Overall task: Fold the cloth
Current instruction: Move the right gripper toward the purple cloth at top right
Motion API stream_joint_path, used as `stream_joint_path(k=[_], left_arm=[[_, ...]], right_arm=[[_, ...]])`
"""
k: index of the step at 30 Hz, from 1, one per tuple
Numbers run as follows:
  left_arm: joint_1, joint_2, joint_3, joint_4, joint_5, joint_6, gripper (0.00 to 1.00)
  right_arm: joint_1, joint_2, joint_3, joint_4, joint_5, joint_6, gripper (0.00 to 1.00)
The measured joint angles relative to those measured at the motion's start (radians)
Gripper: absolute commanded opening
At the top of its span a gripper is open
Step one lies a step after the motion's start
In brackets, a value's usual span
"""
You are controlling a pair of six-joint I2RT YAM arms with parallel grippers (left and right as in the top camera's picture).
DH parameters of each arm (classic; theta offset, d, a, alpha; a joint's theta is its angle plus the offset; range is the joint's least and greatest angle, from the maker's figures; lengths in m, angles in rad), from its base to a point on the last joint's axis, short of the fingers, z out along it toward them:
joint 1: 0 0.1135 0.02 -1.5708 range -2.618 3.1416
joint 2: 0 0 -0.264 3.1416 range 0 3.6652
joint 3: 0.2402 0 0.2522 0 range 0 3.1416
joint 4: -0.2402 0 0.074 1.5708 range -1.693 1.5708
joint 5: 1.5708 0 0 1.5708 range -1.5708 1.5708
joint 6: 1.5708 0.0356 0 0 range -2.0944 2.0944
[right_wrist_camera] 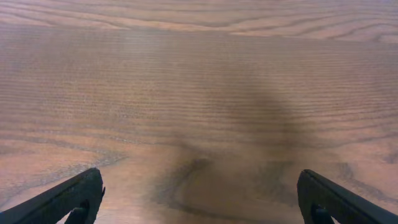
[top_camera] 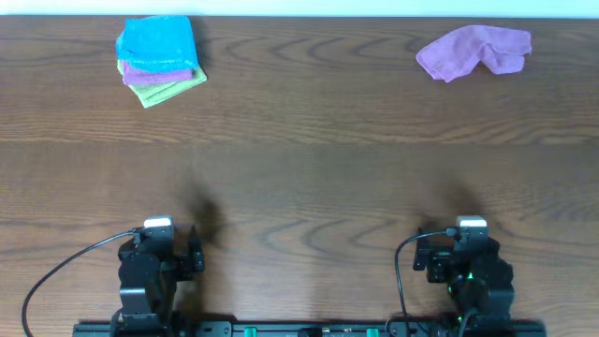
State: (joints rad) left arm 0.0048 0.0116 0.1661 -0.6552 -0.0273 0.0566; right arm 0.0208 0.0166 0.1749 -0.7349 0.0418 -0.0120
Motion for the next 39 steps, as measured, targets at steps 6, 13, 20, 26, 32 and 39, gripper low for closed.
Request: stream_joint_path(k=[6,13,20,26,32,39], left_arm=[[0.000,0.000,0.000,0.000,0.000,0.000,0.95],[0.000,0.000,0.000,0.000,0.000,0.000,0.95],[0.000,0.000,0.000,0.000,0.000,0.000,0.95],[0.000,-0.001,0.000,0.000,0.000,0.000,0.95],[0.000,-0.001,0.000,0.000,0.000,0.000,0.95],[0.000,-0.001,-0.001,0.000,0.000,0.000,0.95]], right_arm=[[0.000,0.000,0.000,0.000,0.000,0.000,0.99],[0.000,0.001,0.000,0.037,0.000,0.000,0.99],[-0.021,0.146,0.148,0.035,0.001,0.047,0.99],[-0.063,0.459,0.440,0.003,0.002,0.099,0.99],[-0.066,0.791,0.757,-0.026,0.004,0.156,0.99],[-0.066,1.164,1.107,-0.116,0.037,0.200,0.99]])
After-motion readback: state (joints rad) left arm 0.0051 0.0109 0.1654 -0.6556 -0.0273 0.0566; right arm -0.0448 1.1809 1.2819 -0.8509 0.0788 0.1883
